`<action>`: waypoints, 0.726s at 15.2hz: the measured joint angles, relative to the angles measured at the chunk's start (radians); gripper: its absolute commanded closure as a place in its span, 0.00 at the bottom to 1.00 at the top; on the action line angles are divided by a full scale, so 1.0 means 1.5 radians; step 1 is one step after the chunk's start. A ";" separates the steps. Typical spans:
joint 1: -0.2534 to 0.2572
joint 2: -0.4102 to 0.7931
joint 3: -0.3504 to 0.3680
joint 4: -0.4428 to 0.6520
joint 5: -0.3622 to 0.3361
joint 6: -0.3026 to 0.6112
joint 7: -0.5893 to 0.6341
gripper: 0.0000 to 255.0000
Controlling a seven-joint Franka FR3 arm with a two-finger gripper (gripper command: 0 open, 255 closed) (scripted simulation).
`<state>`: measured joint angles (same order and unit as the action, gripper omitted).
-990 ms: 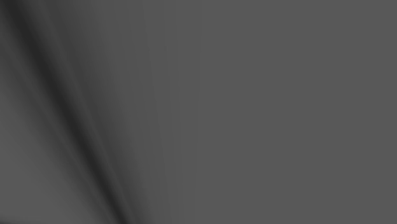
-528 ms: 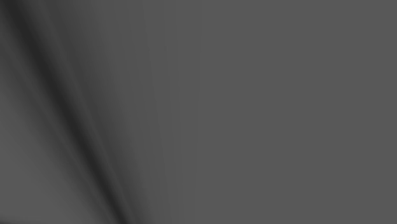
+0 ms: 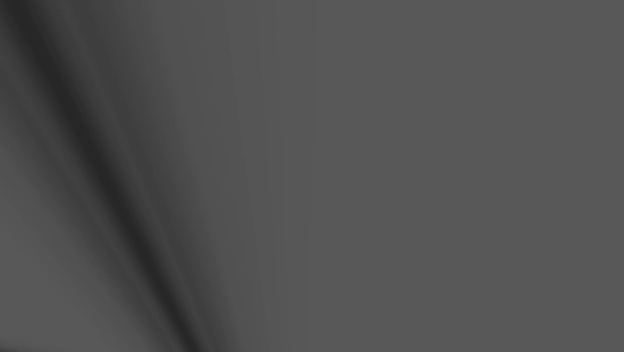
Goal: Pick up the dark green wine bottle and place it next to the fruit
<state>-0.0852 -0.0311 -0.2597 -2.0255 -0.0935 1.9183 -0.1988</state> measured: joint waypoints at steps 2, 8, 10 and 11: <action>0.000 0.000 0.000 0.000 0.000 0.000 0.000 1.00; 0.000 0.000 0.000 0.000 0.000 0.000 0.000 1.00; 0.000 -0.003 0.000 0.008 -0.001 -0.011 -0.001 1.00; 0.000 -0.006 0.001 0.010 -0.001 -0.017 0.000 1.00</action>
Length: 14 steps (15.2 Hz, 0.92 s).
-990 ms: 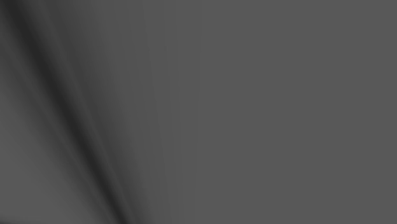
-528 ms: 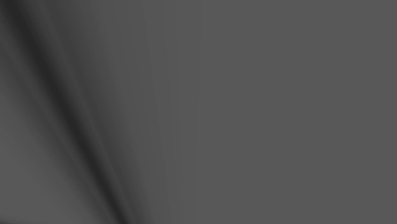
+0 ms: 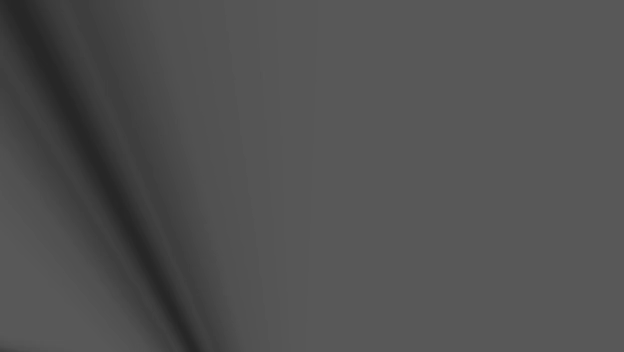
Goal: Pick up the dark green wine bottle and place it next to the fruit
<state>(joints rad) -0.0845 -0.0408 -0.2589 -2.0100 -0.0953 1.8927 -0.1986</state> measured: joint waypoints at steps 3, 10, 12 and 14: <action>0.000 -0.003 0.000 0.022 0.000 -0.025 -0.002 1.00; 0.001 -0.010 0.001 0.078 0.000 -0.088 -0.006 1.00; 0.002 -0.012 0.002 0.093 0.000 -0.105 -0.006 1.00; 0.002 -0.013 0.003 0.111 0.000 -0.123 -0.006 1.00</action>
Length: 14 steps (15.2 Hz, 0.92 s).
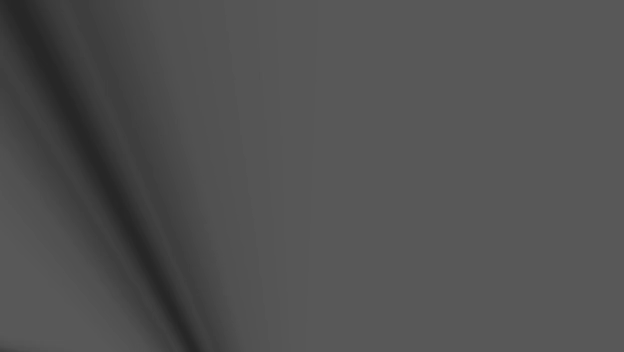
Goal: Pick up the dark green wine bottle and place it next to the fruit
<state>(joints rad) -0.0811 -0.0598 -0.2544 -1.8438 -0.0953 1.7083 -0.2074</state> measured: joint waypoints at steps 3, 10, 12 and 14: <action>0.000 0.002 0.000 0.028 0.001 -0.026 -0.002 1.00; 0.000 0.009 0.000 0.099 0.003 -0.090 -0.009 1.00; 0.000 0.011 0.000 0.121 0.003 -0.110 -0.011 1.00; 0.000 0.017 0.000 0.145 0.005 -0.127 -0.013 1.00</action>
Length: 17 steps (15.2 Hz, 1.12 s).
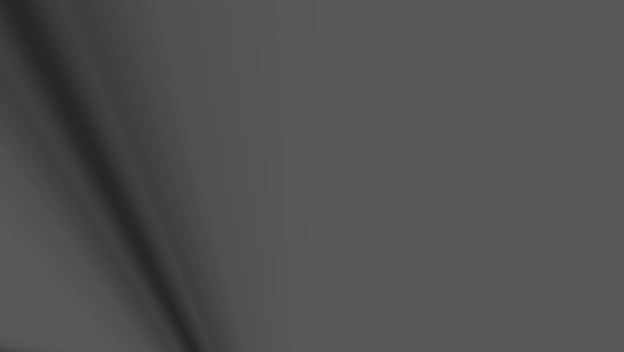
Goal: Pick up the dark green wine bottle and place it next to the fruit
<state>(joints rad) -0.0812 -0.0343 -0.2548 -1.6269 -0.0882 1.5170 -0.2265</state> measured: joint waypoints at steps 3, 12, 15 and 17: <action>0.000 0.006 0.000 0.031 0.001 -0.024 -0.003 1.00; -0.054 -0.052 -0.060 -0.022 -0.028 -0.018 -0.114 1.00; -0.075 -0.064 -0.087 -0.033 -0.038 -0.011 -0.161 1.00; -0.088 -0.071 -0.103 -0.039 -0.044 -0.008 -0.189 1.00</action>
<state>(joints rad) -0.2125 -0.1404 -0.4090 -1.6860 -0.1537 1.5052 -0.5105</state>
